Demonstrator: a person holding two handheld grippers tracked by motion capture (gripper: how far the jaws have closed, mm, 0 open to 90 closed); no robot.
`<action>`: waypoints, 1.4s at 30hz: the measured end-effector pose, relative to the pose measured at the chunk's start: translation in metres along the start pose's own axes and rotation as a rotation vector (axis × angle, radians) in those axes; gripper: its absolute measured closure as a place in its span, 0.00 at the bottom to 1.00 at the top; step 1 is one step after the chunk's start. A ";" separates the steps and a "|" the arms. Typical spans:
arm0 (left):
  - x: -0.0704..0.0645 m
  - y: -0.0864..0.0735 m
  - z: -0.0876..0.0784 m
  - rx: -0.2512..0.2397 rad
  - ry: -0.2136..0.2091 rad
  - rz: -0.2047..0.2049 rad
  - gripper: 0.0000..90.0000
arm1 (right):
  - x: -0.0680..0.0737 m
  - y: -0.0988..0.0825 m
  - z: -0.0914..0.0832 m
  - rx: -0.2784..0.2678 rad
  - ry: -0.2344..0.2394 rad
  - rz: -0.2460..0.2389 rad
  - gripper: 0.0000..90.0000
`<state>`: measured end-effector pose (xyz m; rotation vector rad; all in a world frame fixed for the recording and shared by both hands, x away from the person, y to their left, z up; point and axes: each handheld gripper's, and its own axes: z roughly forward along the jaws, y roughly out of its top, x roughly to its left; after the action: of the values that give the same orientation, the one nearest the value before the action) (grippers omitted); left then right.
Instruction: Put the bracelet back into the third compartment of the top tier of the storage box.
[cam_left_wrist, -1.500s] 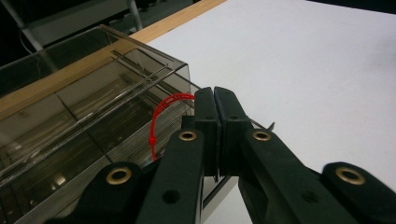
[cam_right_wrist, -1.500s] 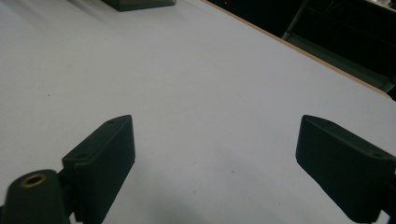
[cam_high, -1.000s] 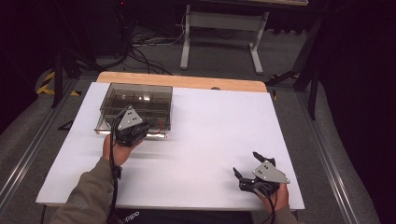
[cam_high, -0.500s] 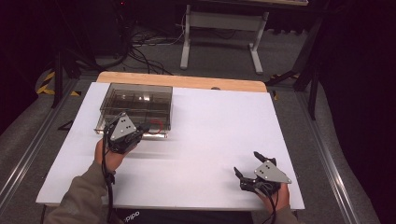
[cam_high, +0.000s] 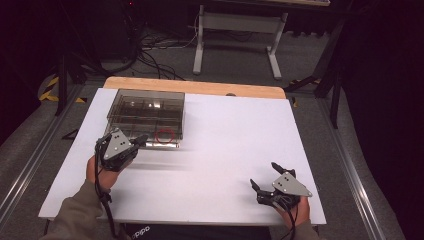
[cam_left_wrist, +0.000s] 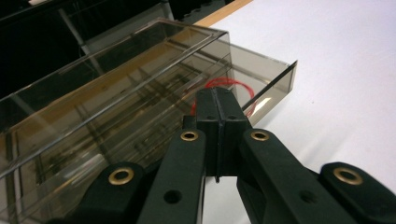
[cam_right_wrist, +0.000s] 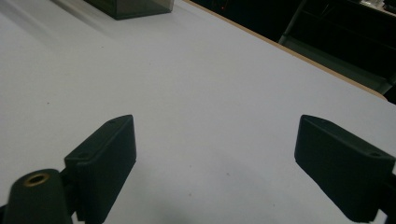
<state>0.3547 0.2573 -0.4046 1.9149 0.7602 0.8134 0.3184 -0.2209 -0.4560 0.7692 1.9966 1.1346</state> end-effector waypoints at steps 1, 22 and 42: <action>0.000 -0.001 0.000 0.000 0.002 -0.001 1.00 | 0.000 0.000 0.000 -0.002 0.000 -0.003 0.15; 0.000 -0.026 -0.002 0.033 0.059 -0.011 1.00 | 0.000 0.000 -0.001 -0.002 -0.006 -0.009 0.15; 0.013 -0.033 -0.006 0.078 0.099 0.002 1.00 | 0.001 0.000 0.000 -0.001 0.002 -0.018 0.15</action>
<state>0.3512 0.2836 -0.4285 1.9559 0.8616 0.8964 0.3175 -0.2200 -0.4558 0.7486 2.0012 1.1264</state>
